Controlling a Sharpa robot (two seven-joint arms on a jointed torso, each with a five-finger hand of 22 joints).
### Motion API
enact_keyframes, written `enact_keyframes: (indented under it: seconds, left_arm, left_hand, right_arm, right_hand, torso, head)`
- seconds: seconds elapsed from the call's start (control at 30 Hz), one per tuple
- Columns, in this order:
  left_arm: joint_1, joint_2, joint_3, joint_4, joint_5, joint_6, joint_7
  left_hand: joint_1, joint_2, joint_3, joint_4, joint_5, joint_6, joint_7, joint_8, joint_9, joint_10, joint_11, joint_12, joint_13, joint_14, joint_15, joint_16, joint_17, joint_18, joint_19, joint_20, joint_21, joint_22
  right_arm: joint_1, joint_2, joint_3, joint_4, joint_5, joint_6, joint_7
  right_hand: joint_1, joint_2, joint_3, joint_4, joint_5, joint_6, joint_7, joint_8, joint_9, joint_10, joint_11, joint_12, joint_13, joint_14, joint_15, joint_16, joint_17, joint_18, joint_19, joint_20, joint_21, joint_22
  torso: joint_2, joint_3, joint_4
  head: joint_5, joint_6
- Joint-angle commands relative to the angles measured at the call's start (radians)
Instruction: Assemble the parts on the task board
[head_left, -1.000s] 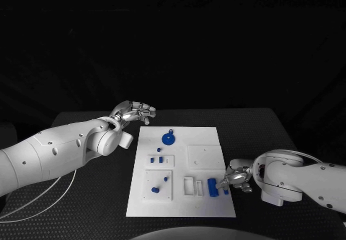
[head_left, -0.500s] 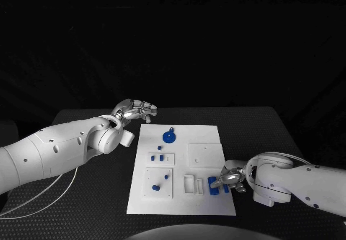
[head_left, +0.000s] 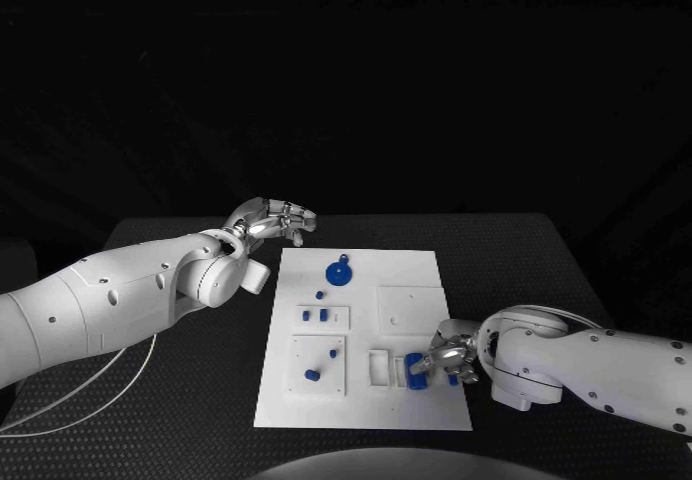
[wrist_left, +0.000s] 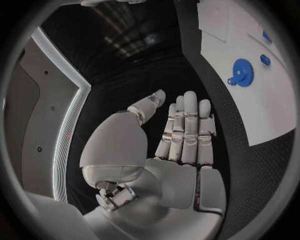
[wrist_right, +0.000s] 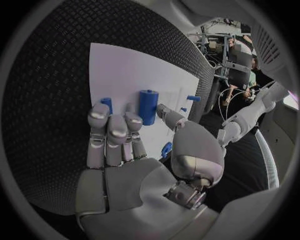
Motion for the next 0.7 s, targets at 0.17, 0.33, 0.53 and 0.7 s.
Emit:
enact_keyframes:
  seconds: [0.17,0.33,0.53,0.7]
  left_arm:
    - [0.0,0.004,0.001,0.005,0.006,0.015,0.005]
    - [0.0,0.004,0.001,0.006,0.006,0.019,0.002]
    - [0.0,0.004,0.001,0.007,0.006,0.018,0.002]
    - [0.0,0.004,0.001,0.007,0.006,0.018,0.001]
  left_hand:
    - [-0.01,0.004,-0.001,0.004,0.005,-0.008,0.001,0.006,-0.001,-0.009,0.001,0.006,-0.001,0.007,-0.001,-0.005,0.002,0.018,0.003,-0.003,-0.007,0.001]
    - [-0.01,0.004,-0.001,0.004,0.005,-0.009,0.001,0.006,-0.001,-0.009,0.001,0.006,-0.001,0.007,-0.001,-0.005,0.002,0.018,0.003,-0.003,-0.007,0.001]
    - [-0.011,0.004,-0.001,0.005,0.005,-0.009,0.001,0.006,-0.001,-0.009,0.002,0.006,-0.002,0.007,0.0,-0.006,0.002,0.018,0.003,-0.003,-0.008,0.002]
    - [-0.011,0.005,-0.001,0.005,0.005,-0.009,0.001,0.006,-0.001,-0.01,0.002,0.006,-0.002,0.007,0.0,-0.006,0.003,0.018,0.003,-0.003,-0.008,0.002]
  right_arm:
    - [-0.019,0.032,-0.006,-0.015,-0.014,-0.013,0.003]
    - [-0.023,0.039,-0.006,-0.016,-0.014,-0.017,0.005]
    - [-0.023,0.047,-0.006,-0.013,-0.006,-0.017,0.007]
    - [-0.023,0.043,-0.006,-0.015,-0.005,-0.033,0.008]
  right_hand:
    - [0.005,0.013,0.008,-0.015,-0.005,0.003,0.009,-0.01,-0.026,-0.013,-0.002,-0.003,0.004,0.001,-0.002,0.001,0.003,0.046,0.0,-0.007,0.008,0.018]
    - [0.007,0.024,0.006,-0.035,-0.005,0.005,0.009,-0.013,-0.025,-0.013,-0.001,-0.005,0.007,0.002,-0.002,0.0,0.005,0.046,-0.002,-0.005,0.012,0.017]
    - [0.005,0.026,0.005,-0.042,-0.006,0.006,0.009,-0.014,-0.024,-0.012,-0.001,-0.005,0.008,0.002,-0.002,-0.001,0.006,0.046,-0.003,-0.004,0.013,0.017]
    - [0.022,0.037,0.019,-0.064,-0.005,0.013,0.007,-0.014,-0.022,-0.01,-0.003,-0.007,0.009,0.003,-0.003,-0.002,0.007,0.046,-0.005,-0.004,0.015,0.016]
  torso:
    - [0.0,-0.001,0.0]
    - [0.0,-0.0009,-0.0002]
    - [0.0,-0.0011,-0.0014]
    - [0.0,-0.0007,-0.0015]
  head:
    - [0.007,-0.002]
    - [0.01,-0.003]
    - [0.012,-0.005]
    - [0.013,-0.003]
